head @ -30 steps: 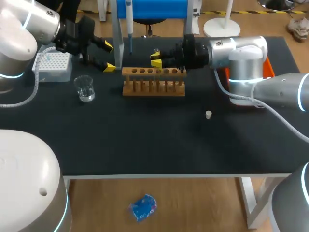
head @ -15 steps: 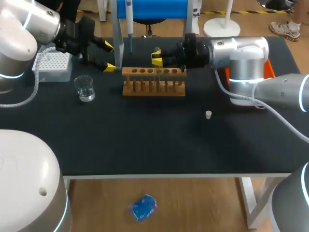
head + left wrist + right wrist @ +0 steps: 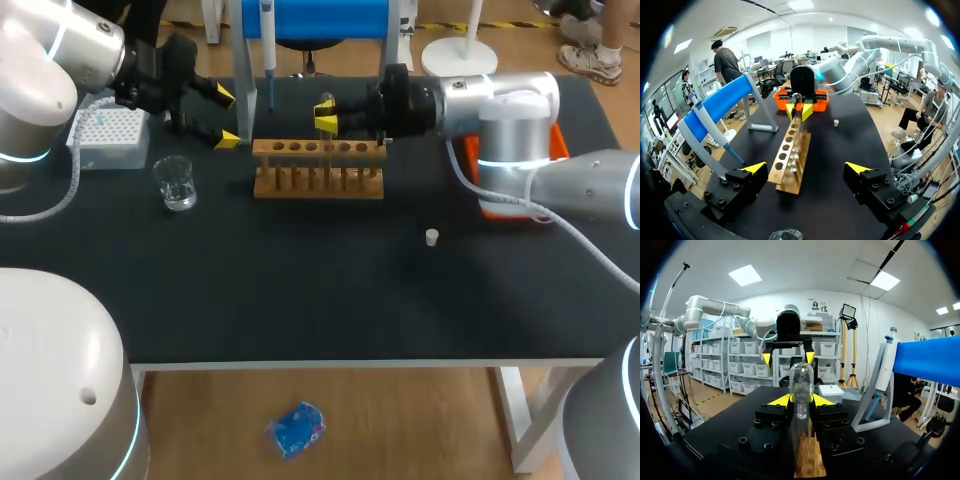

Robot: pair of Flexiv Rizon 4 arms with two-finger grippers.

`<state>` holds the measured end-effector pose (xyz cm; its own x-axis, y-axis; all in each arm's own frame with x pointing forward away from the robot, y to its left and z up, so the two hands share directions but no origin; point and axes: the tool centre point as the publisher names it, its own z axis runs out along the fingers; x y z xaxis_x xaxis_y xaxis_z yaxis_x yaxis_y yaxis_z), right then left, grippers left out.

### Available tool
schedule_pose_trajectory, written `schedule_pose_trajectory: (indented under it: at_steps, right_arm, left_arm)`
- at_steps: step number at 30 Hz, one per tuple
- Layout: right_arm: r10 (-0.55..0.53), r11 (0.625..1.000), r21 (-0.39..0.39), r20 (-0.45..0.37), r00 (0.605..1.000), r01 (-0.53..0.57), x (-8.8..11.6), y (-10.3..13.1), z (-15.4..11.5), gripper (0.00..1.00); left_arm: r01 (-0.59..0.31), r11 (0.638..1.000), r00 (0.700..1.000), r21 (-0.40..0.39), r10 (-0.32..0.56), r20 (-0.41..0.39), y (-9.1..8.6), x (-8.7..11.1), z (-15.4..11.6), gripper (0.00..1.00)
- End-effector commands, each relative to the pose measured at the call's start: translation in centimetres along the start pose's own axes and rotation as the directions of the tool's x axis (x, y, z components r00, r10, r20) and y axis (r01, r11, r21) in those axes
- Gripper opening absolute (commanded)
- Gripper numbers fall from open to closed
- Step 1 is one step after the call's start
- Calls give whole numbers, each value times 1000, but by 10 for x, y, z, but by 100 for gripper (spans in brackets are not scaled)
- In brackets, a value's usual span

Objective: Invert the test tube, pick up the pipette, mount the tip to pipette, aspirate from beaker and dispense into the tube, eject the tip, return the pipette, and cap with the stopper.

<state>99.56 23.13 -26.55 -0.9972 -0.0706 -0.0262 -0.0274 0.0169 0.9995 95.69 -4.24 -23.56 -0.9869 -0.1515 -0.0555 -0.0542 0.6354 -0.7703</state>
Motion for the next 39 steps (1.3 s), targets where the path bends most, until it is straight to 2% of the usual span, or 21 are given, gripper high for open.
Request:
schedule_pose_trajectory:
  at_steps: [1,28,33,39]
  right_arm:
    - [-9,1000,5,-1,1000,9,-1,7,-3,0]
    - [-57,998,-18,7,998,57,13,44,-10,0]
    - [-75,997,-26,8,997,75,14,56,-11,0]
    - [-65,998,-14,8,998,65,21,81,-14,0]
  left_arm:
    - [1,1000,1000,-3,-1,-4,-1,-1,-1,100]
    - [1,1000,1000,-3,-1,-4,-1,-1,-1,100]
    - [1,1000,1000,-3,-1,-4,-1,-1,-1,100]
    - [1,1000,1000,-3,-1,-4,-1,-1,-1,100]
